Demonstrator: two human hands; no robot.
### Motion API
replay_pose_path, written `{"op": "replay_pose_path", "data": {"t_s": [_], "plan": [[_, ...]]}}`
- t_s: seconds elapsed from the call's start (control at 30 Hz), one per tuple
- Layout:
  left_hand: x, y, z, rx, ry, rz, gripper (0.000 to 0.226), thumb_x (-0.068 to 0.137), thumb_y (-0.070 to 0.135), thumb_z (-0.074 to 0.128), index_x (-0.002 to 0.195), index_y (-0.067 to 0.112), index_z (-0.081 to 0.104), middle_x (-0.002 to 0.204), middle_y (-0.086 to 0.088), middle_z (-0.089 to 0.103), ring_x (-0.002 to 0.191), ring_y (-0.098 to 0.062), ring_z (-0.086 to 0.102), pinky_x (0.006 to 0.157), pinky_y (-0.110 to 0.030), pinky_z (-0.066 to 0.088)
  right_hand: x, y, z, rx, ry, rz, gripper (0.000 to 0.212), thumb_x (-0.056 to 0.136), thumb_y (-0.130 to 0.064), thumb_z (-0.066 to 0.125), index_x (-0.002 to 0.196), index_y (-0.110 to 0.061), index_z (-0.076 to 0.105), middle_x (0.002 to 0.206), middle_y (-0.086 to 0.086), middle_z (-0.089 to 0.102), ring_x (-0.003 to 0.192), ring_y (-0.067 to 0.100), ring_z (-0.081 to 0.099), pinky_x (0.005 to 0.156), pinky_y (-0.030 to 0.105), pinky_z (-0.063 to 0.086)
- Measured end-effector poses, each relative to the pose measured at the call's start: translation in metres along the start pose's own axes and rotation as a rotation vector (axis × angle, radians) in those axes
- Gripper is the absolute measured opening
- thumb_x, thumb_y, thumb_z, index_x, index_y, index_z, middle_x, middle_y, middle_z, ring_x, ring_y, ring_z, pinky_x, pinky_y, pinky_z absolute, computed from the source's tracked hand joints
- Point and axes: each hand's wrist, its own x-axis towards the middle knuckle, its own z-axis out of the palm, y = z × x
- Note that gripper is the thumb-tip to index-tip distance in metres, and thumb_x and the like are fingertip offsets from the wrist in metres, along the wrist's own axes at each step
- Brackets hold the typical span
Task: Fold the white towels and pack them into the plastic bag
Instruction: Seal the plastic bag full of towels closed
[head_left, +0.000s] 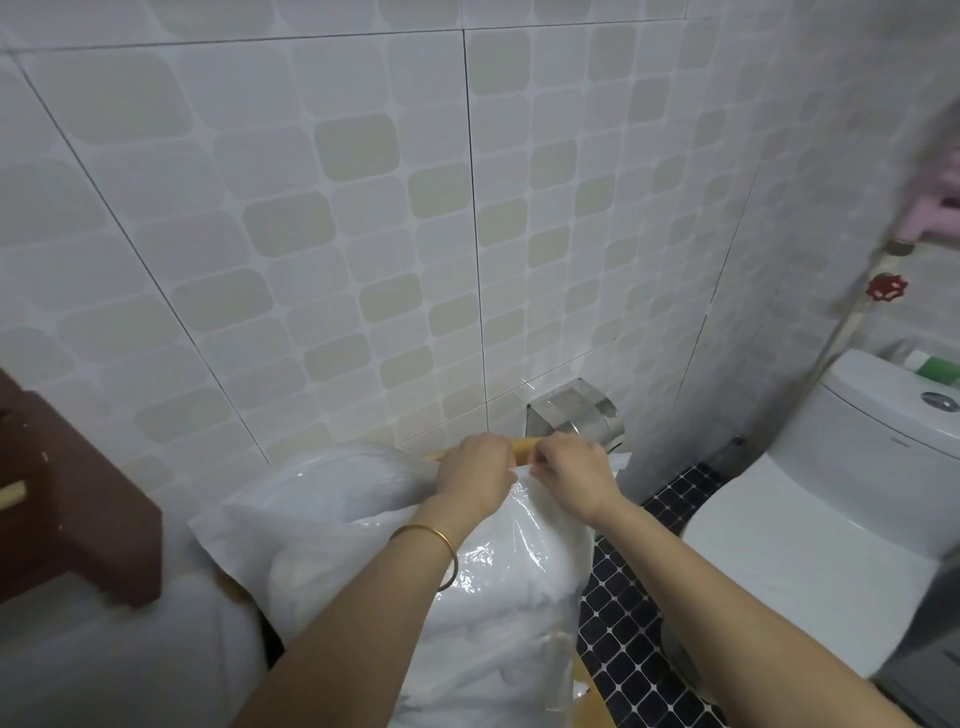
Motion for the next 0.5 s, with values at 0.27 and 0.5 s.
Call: {"op": "replay_pose_path", "data": {"t_s": [0.27,0.5], "plan": [[-0.0031,0.0003,0.0103,0.002,0.105,0.024,0.008,0.090,0.020,0.054,0.088,0.022,0.061,0.101,0.002,0.065,0.104,-0.023,0.055,0.085,-0.033,0.036,-0.0027,0.0029,0.0001,0.010,-0.010,-0.002,0.013,0.090,-0.018,0.047,0.088,-0.019,0.060,0.096,0.002,0.060,0.099,0.022,0.053,0.074,0.028,0.026],[0.0012,0.0020,0.0081,-0.074,0.029,-0.019,0.009,0.087,0.017,0.056,0.092,0.021,0.063,0.107,-0.001,0.063,0.106,-0.024,0.056,0.084,-0.034,0.046,-0.0013,0.0040,-0.0012,0.079,-0.039,0.018,0.012,0.089,-0.022,0.052,0.079,-0.027,0.054,0.088,-0.002,0.055,0.098,0.022,0.054,0.074,0.028,0.027]]}}
